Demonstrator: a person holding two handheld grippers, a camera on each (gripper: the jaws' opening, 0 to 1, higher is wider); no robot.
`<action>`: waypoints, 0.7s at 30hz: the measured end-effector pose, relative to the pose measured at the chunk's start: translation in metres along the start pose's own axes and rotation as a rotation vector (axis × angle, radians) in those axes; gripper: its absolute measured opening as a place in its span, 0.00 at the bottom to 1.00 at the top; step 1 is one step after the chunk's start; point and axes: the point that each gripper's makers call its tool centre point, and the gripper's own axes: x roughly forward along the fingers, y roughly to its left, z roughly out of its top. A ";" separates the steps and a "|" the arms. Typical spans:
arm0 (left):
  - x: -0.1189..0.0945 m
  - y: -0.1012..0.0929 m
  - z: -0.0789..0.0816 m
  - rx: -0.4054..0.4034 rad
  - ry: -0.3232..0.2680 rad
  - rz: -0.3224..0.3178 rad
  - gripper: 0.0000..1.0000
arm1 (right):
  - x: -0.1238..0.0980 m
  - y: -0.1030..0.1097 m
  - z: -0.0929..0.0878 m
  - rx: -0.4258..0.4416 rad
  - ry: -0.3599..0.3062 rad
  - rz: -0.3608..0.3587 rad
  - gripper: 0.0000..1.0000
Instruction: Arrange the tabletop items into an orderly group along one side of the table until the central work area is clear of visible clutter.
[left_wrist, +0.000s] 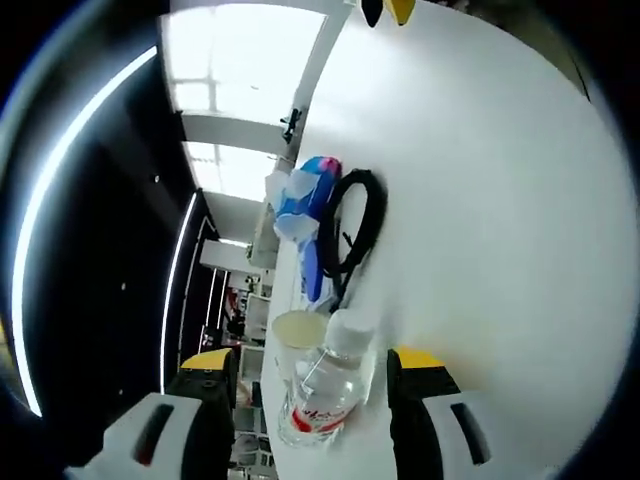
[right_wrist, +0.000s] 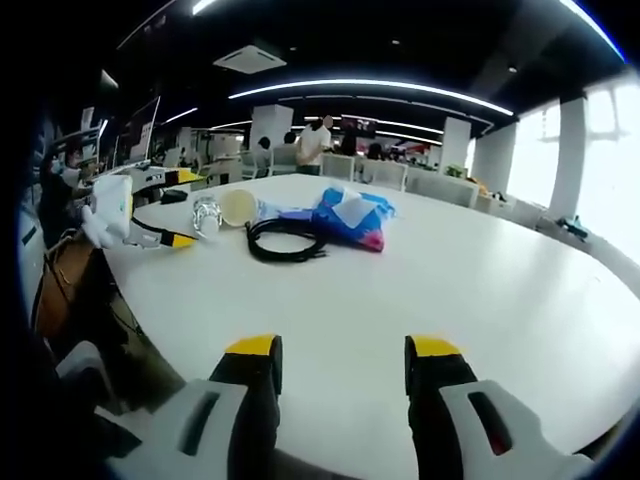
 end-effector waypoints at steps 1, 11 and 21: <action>0.001 -0.001 0.000 0.002 0.002 -0.003 0.61 | 0.000 0.000 0.000 0.000 0.002 0.001 0.50; 0.006 -0.003 0.003 -0.013 -0.019 -0.024 0.61 | 0.000 -0.003 -0.002 -0.037 0.024 -0.018 0.51; 0.015 -0.004 0.008 0.056 -0.017 -0.027 0.58 | -0.001 -0.001 0.002 -0.042 0.013 -0.009 0.51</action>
